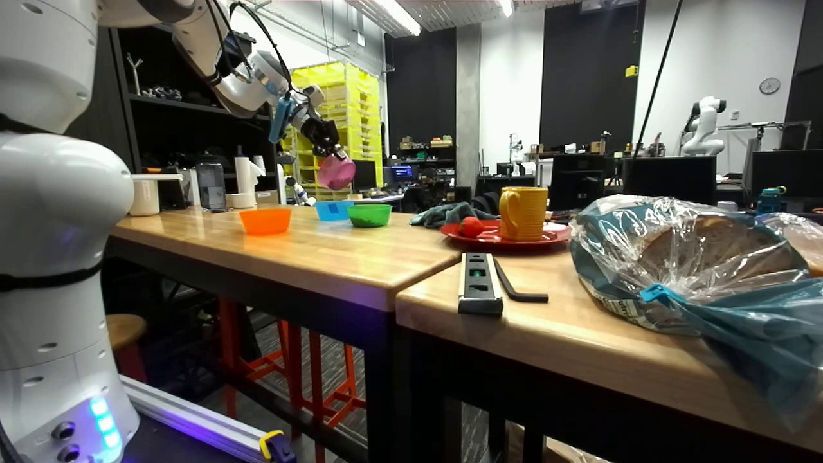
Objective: Pour the contents in the purple bowl into the blue bowl.
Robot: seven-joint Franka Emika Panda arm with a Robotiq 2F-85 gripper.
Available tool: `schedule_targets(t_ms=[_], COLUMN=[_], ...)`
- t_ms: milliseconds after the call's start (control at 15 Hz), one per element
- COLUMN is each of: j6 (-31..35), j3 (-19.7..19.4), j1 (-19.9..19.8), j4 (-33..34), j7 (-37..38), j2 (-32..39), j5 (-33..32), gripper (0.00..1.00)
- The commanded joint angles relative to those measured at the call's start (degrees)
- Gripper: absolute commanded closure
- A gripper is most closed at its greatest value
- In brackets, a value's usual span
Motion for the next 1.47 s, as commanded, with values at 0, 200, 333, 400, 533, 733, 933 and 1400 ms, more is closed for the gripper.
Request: schedule_targets(t_ms=[0,200,333,400,533,733,933,1400], j6=[-2.51,-3.06,-3.23,-3.34,-3.56,-4.46,-5.69,-8.80], j3=[0.56,0.94,1.17,1.28,1.48,1.87,2.31,3.11], j1=[1.29,1.81,2.12,2.31,2.73,3.56,4.26,5.47], j4=[1.49,1.78,1.77,1.74,1.54,1.13,0.80,0.27], j7=[1.58,2.35,2.74,2.96,3.67,4.87,6.00,8.02], j2=[1.46,2.38,2.88,3.15,3.52,4.11,4.72,6.45], j5=[-3.40,-5.39,-6.61,-7.22,-8.69,-11.27,-13.63,-19.04], gripper=[0.99,0.99,0.99,0.99,0.99,0.99,0.99,0.99])
